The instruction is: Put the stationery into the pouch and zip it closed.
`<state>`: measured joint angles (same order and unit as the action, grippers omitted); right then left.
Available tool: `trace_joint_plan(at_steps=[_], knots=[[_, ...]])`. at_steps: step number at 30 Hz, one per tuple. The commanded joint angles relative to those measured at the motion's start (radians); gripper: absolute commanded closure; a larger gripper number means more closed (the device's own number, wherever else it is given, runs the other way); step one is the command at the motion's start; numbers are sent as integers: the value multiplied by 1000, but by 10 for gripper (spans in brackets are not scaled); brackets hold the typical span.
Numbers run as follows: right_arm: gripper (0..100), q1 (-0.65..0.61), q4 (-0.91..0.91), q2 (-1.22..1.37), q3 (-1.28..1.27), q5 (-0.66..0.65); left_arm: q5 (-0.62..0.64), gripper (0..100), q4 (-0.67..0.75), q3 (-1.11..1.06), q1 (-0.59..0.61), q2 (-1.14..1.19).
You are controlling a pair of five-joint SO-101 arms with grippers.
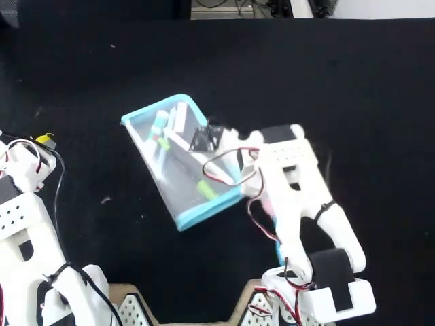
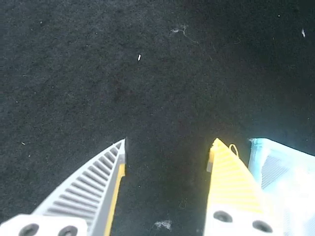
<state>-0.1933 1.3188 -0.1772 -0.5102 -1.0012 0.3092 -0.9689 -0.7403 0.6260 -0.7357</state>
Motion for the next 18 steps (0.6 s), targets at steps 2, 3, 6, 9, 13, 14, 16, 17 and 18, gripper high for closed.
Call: trace_joint_plan(at_steps=[2,3,6,9,13,14,16,17,18], knots=[[988,-31,57,-33,159,91,2,730,12,16,4,-29],[988,-46,71,-33,174,106,2,730,11,16,4,-29],[988,-101,110,-33,234,155,2,730,-12,27,4,-29],[988,-132,163,-33,325,169,2,730,-57,56,1,-29],[988,-157,279,-33,503,204,0,730,-78,68,-4,-29],[988,-160,305,-33,550,221,-2,730,-78,68,-5,-29],[988,-176,344,-33,639,252,-2,730,-77,67,-5,-29],[988,-186,356,-33,676,269,-2,730,-78,68,-5,-29],[988,-199,365,-33,713,287,-2,730,-78,68,-5,-29]])
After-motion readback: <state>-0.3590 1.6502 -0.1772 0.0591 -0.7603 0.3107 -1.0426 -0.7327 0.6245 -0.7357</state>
